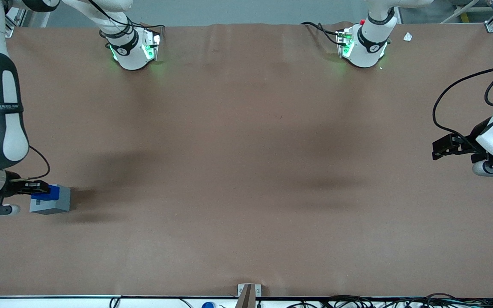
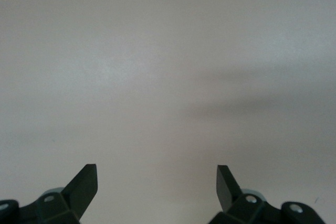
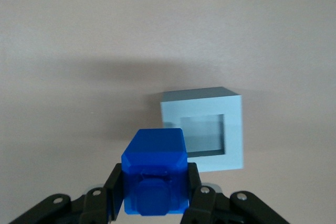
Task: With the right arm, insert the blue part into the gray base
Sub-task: 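Lower the blue block into the gray base's opening with the right gripper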
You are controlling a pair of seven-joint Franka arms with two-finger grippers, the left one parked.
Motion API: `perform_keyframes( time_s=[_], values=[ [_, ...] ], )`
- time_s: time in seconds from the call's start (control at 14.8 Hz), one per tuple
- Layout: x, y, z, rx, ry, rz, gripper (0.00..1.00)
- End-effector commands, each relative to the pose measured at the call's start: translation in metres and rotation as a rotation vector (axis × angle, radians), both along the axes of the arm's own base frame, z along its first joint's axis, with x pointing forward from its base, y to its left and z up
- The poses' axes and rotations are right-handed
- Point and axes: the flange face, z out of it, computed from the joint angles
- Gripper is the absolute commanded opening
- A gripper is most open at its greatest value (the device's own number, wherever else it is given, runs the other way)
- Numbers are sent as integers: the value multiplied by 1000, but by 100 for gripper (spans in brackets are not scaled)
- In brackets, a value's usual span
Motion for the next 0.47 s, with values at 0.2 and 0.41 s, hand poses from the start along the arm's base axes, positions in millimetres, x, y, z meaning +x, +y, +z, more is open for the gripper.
perform_keyframes(
  time_s=[0.2, 0.41],
  values=[
    [2, -20, 5, -16, -48, 92, 0],
    [-1, -30, 1, -11, -48, 102, 0]
  ],
)
